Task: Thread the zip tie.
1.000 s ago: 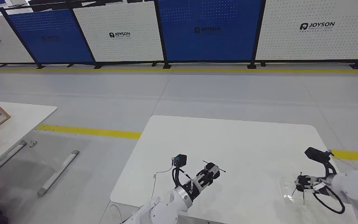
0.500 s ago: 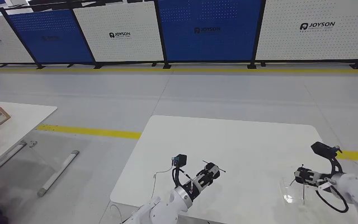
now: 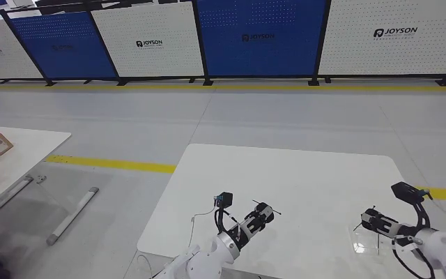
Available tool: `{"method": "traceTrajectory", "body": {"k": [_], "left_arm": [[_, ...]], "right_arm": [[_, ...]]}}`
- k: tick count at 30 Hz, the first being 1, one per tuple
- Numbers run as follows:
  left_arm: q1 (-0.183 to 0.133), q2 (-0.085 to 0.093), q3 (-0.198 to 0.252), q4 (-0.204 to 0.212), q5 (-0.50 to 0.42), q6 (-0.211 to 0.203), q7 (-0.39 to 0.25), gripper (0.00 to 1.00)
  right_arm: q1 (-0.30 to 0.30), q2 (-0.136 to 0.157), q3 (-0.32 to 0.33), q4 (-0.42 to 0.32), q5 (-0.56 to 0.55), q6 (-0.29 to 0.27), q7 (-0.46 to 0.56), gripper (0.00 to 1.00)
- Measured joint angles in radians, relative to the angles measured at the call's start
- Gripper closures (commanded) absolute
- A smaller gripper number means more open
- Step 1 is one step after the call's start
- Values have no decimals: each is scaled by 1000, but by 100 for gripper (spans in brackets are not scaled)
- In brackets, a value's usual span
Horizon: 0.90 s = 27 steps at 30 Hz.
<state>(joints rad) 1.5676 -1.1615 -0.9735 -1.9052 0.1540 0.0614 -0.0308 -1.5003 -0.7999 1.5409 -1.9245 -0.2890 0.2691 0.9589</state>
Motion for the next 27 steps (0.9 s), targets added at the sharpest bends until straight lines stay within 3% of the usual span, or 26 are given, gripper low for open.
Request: {"method": "traceTrajectory", "body": {"k": [5,8,12,16,27], "left_arm": [[0,0,0,0,0,0,0,100],[0,0,0,0,0,0,0,100],[0,0,0,0,0,0,0,100],[0,0,0,0,0,0,0,100],[0,0,0,0,0,0,0,100]], "right_arm": [[-3,-1,-1,0,2,-5,-10,100],[-19,-8,3,-20,53,-41,-70,100],[-86,-18,32,-71,158,-94,-165,100],[-154,-27,25,-112,176,-69,-262,100],[-155,-28,20,-112,188,-66,-257,100]]}}
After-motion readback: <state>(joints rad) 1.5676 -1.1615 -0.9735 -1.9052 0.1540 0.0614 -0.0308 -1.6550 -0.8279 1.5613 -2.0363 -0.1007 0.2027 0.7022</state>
